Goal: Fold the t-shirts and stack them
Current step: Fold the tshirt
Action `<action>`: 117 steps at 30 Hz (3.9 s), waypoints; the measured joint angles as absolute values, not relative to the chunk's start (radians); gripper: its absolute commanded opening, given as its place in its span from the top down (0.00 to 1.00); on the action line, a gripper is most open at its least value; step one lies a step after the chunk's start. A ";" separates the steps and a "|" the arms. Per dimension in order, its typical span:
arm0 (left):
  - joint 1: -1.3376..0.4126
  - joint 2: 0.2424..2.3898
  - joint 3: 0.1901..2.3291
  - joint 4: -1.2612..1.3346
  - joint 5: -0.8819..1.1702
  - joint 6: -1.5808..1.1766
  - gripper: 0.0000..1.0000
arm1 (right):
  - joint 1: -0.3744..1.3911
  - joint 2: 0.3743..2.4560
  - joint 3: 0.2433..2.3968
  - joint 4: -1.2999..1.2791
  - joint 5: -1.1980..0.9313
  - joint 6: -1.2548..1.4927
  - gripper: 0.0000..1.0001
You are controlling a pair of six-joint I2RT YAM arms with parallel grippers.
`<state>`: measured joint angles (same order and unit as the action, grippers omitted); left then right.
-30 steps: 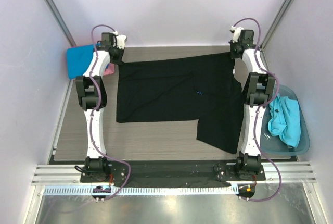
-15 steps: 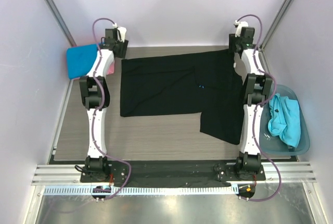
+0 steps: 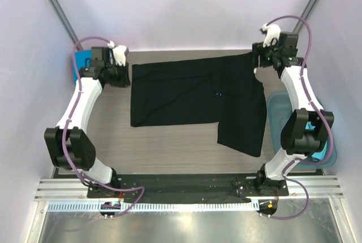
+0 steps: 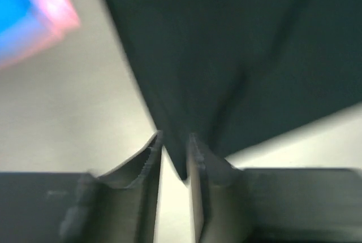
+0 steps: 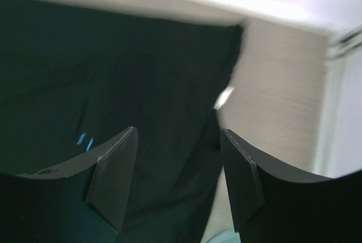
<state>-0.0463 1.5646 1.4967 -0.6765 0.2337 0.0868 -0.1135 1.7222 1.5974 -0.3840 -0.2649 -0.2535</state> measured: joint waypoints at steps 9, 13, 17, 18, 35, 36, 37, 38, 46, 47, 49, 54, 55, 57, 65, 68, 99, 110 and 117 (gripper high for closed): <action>-0.045 1.781 1.338 -0.858 0.419 -0.012 0.67 | -0.071 1.756 1.278 -0.562 -0.348 -0.316 0.35; -0.039 1.867 1.343 -0.853 0.435 -0.041 0.65 | -0.040 1.757 1.235 -0.609 -0.333 -0.360 0.34; -0.025 1.926 1.381 -0.844 0.429 -0.051 0.60 | -0.020 1.757 1.236 -0.608 -0.331 -0.379 0.34; -0.019 1.935 1.390 -0.842 0.425 -0.052 0.60 | -0.019 1.757 1.236 -0.609 -0.331 -0.384 0.34; 0.040 2.058 1.481 -0.823 0.402 -0.054 0.73 | -0.019 1.763 1.224 -0.606 -0.294 -0.420 0.34; 0.040 2.060 1.485 -0.823 0.403 -0.054 0.73 | -0.019 1.763 1.223 -0.606 -0.293 -0.421 0.34; 0.040 2.061 1.487 -0.822 0.405 -0.054 0.73 | -0.019 1.763 1.221 -0.606 -0.293 -0.421 0.34; 0.040 2.061 1.488 -0.823 0.406 -0.053 0.73 | -0.019 1.763 1.219 -0.605 -0.292 -0.421 0.34; 0.039 2.061 1.488 -0.824 0.424 -0.055 0.74 | -0.019 1.763 1.196 -0.597 -0.289 -0.425 0.34; 0.039 2.061 1.488 -0.824 0.428 -0.055 0.74 | -0.019 1.763 1.193 -0.598 -0.288 -0.426 0.34; 0.037 2.061 1.488 -0.825 0.435 -0.057 0.74 | -0.019 1.763 1.186 -0.596 -0.282 -0.429 0.34; 0.029 2.061 1.484 -0.828 0.451 -0.065 0.75 | -0.019 1.763 1.168 -0.583 -0.266 -0.440 0.34; 0.027 2.061 1.483 -0.829 0.455 -0.067 0.75 | -0.019 1.763 1.166 -0.582 -0.264 -0.442 0.34; 0.023 2.061 1.482 -0.831 0.459 -0.068 0.75 | -0.019 1.763 1.161 -0.580 -0.260 -0.443 0.33; 0.017 2.061 1.482 -0.832 0.465 -0.070 0.87 | -0.021 1.763 1.161 -0.571 -0.246 -0.443 0.33; 0.017 2.061 1.478 -0.831 0.465 -0.071 0.94 | -0.022 1.763 1.153 -0.565 -0.244 -0.443 0.33; 0.014 2.029 1.439 -0.835 0.427 -0.071 0.83 | -0.023 1.745 1.121 -0.553 -0.241 -0.444 0.33; 0.014 2.030 1.433 -0.835 0.428 -0.072 0.99 | -0.023 1.745 1.121 -0.552 -0.241 -0.444 0.33; 0.014 2.029 1.432 -0.831 0.427 -0.070 1.00 | -0.023 1.745 1.115 -0.547 -0.241 -0.443 0.33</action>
